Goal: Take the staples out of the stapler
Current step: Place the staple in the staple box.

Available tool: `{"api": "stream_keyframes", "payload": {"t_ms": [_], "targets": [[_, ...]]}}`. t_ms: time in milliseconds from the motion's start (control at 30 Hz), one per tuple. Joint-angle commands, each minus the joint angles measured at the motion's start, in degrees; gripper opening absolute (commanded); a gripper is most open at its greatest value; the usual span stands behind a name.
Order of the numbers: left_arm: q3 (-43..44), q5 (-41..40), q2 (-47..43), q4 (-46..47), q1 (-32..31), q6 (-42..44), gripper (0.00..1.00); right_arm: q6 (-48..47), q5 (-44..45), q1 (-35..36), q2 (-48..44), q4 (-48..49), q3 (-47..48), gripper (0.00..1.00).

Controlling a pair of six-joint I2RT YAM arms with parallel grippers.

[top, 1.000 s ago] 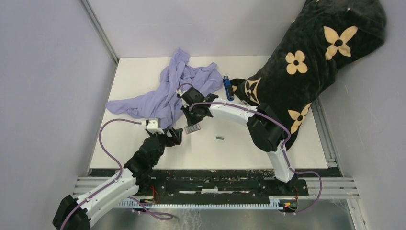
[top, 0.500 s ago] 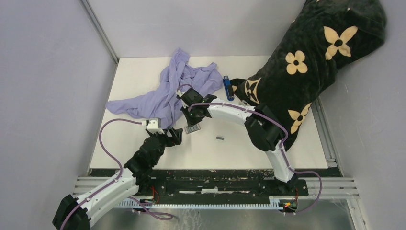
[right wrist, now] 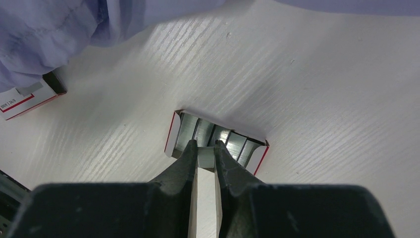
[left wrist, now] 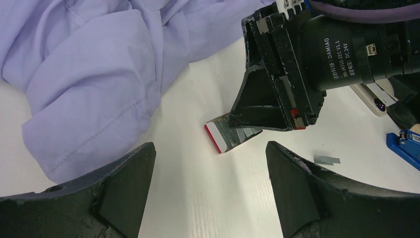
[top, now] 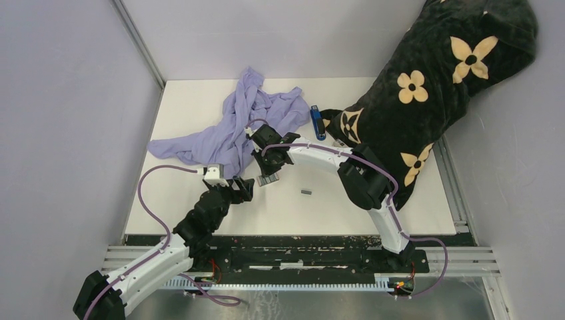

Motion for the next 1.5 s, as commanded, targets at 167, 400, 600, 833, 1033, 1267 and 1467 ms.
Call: {"api": "stream_keyframes", "payload": {"t_ms": [167, 400, 600, 833, 1033, 1267, 1467], "targets": [[1.00, -0.92, -0.07, 2.21, 0.21, 3.43, 0.89, -0.21, 4.16, 0.46, 0.12, -0.41, 2.81, 0.17], [1.00, -0.90, -0.06, 2.23, 0.20, 3.47, 0.89, -0.40, 3.92, 0.54, 0.37, -0.95, 3.10, 0.18], [1.09, -0.88, 0.07, 2.30, 0.24, 3.48, 0.89, -0.85, 3.49, 0.74, 0.55, -1.21, 3.28, 0.19], [1.09, -0.87, 0.08, 2.30, 0.20, 3.48, 0.89, -1.03, 2.86, 0.97, 1.08, -2.08, 3.87, 0.22], [1.09, -0.90, 0.11, 2.30, 0.23, 3.47, 0.89, -1.37, 3.03, 1.03, 1.05, -2.43, 4.05, 0.23], [1.09, -0.86, -0.02, 2.30, 0.21, 3.47, 0.89, -1.64, 3.47, 1.08, 0.86, -2.80, 4.10, 0.24], [1.00, -0.90, 0.03, 2.29, 0.22, 3.47, 0.89, -2.06, 3.73, 1.16, 0.85, -2.97, 4.15, 0.26]]}}
